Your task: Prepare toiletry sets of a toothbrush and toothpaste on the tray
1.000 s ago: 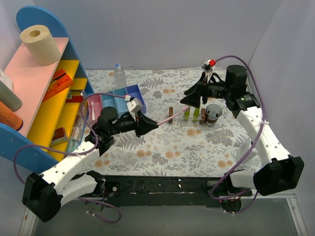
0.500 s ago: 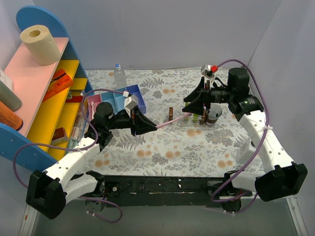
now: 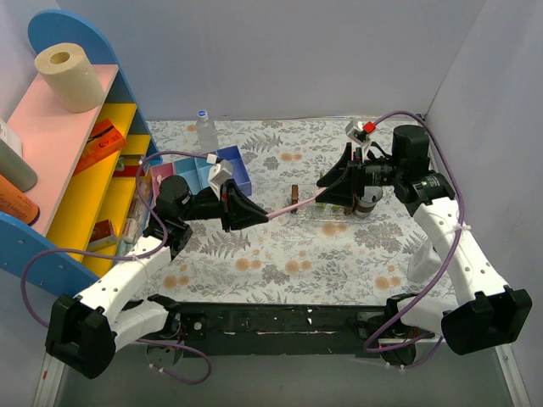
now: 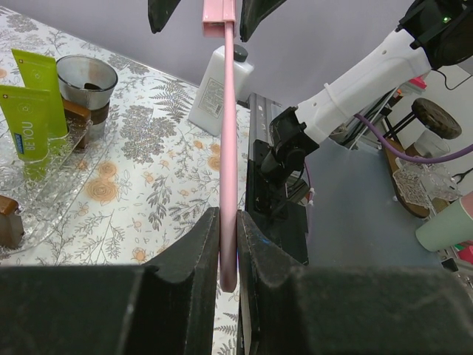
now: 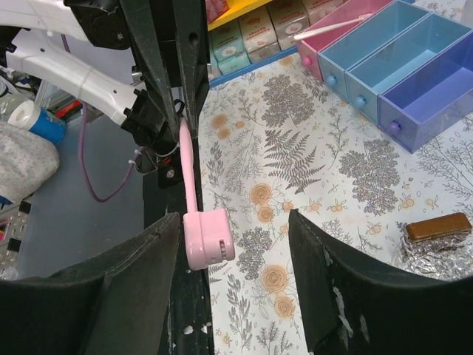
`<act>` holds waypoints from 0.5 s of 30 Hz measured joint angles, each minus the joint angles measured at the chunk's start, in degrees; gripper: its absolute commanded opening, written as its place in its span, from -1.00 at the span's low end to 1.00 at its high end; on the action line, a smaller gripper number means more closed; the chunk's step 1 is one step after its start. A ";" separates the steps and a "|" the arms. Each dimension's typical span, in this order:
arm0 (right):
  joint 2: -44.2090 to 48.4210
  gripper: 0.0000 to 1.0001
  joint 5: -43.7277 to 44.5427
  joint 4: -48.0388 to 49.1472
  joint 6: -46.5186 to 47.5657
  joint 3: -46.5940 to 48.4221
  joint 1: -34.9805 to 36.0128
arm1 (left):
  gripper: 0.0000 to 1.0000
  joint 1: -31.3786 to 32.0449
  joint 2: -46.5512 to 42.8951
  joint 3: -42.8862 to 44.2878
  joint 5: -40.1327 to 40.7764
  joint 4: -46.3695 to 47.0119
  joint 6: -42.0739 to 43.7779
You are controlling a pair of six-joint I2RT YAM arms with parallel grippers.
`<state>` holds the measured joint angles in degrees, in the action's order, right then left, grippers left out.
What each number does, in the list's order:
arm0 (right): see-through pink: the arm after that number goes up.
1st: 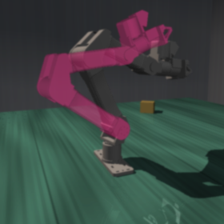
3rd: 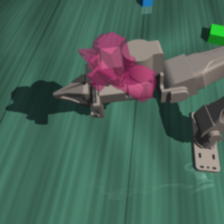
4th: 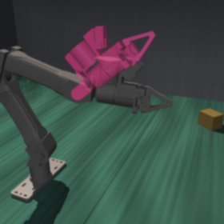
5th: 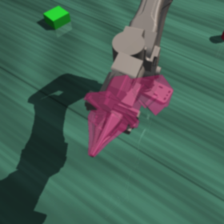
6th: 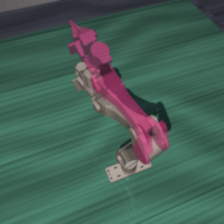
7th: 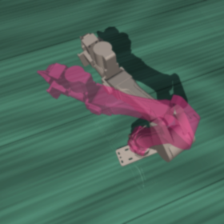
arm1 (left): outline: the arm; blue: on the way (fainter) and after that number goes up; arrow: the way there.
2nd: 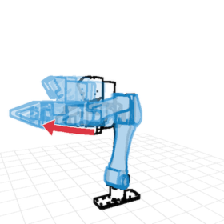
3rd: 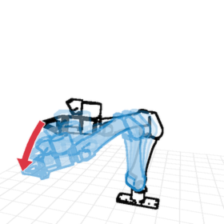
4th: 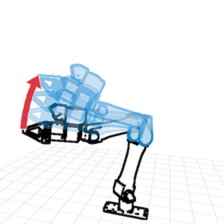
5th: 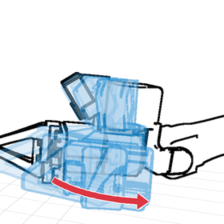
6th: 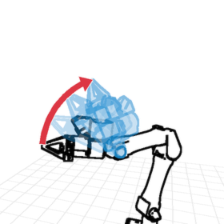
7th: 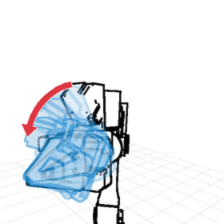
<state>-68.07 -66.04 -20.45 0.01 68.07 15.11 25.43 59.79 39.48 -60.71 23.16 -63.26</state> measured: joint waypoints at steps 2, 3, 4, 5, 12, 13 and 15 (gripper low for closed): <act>0.50 0.31 -0.22 1.11 -0.98 -0.55 0.00 | -1.00 0.00 0.00 0.00 -0.09 0.00 -0.02; 0.61 0.28 -0.28 1.77 -1.44 -0.74 0.00 | -1.00 0.02 0.00 0.00 -0.11 0.00 -0.02; 0.66 0.27 -0.42 2.51 -1.90 -0.92 0.00 | -1.00 0.00 0.00 0.00 -0.13 0.00 0.00; 0.66 0.25 -0.59 3.10 -2.34 -1.05 0.00 | -1.00 0.00 0.00 0.00 -0.13 0.00 0.00; 0.66 0.08 -1.46 4.83 -4.24 -1.46 0.00 | -1.00 0.00 0.00 0.00 0.00 0.00 0.02; 0.66 0.07 -1.53 4.94 -4.31 -1.46 0.00 | -1.00 0.00 0.00 0.00 0.04 -0.02 0.00; 0.66 0.04 -1.62 5.18 -4.37 -1.49 0.00 | -1.00 0.00 0.00 0.00 0.22 0.00 0.02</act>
<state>-67.42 -67.66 -15.27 -4.36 66.59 15.11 25.43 59.79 39.48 -60.49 23.16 -63.24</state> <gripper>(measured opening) 0.542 0.129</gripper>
